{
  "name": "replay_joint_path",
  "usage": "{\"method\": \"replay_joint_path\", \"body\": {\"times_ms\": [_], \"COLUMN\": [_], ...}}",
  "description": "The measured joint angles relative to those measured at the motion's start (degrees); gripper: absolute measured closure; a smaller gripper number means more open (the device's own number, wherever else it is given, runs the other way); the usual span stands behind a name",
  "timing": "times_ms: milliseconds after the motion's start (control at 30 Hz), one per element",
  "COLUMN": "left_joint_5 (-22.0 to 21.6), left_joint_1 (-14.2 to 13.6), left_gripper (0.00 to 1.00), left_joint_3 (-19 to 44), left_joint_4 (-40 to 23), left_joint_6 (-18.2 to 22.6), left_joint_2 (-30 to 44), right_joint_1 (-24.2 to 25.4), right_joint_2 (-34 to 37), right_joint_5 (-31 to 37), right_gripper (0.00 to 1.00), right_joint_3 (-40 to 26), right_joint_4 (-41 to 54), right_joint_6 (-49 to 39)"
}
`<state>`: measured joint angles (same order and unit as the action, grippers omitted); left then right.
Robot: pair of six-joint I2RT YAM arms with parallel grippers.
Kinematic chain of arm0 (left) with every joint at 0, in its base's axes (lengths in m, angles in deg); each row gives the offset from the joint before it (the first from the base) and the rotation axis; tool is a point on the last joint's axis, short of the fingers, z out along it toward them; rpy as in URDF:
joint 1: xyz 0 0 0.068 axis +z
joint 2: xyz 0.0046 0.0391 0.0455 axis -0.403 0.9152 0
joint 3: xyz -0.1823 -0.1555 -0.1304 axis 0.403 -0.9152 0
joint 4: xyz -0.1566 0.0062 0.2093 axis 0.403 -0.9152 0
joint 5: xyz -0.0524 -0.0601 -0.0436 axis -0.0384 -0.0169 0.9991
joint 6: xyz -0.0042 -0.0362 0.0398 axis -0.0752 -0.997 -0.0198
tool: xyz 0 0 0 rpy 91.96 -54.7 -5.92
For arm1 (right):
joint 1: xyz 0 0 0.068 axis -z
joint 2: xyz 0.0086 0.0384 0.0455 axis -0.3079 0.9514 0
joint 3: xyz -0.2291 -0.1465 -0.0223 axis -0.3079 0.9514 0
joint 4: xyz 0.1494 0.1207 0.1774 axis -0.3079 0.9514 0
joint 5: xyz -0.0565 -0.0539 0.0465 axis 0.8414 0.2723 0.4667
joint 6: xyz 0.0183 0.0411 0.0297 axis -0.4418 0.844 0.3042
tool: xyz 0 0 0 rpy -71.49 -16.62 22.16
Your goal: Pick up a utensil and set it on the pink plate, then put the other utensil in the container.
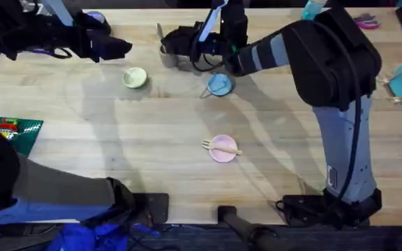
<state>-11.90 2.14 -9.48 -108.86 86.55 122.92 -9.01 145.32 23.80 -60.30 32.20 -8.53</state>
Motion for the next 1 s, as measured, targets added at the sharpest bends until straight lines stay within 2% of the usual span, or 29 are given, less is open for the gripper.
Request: {"method": "replay_joint_path", "body": {"times_ms": [500,667,767,833,1000], "left_joint_5": [0.0,0.0,0.0,0.0,0.0], "left_joint_1": [0.0,0.0,0.0,0.0,0.0], "left_gripper": [0.007,0.007,0.007,0.007,0.007], "left_joint_3": [0.0,0.0,0.0,0.0,0.0], "left_joint_4": [0.02,0.02,0.02,0.0,0.02], "left_joint_6": [0.02,0.02,0.02,0.02,0.02], "left_joint_2": [0.0,0.0,0.0,0.0,0.0], "right_joint_1": [0.0,0.0,0.0,0.0,0.0], "right_joint_2": [0.0,0.0,0.0,-0.01,0.0], "right_joint_5": [0.02,0.02,0.02,0.02,0.04], "right_gripper": [0.965,0.832,0.804,0.696,0.044], "right_joint_3": [0.0,0.0,0.0,0.0,0.0], "right_joint_4": [2.06,2.06,2.06,2.1,2.04], "right_joint_6": [-0.39,-0.63,-0.63,-0.54,-1.18]}}
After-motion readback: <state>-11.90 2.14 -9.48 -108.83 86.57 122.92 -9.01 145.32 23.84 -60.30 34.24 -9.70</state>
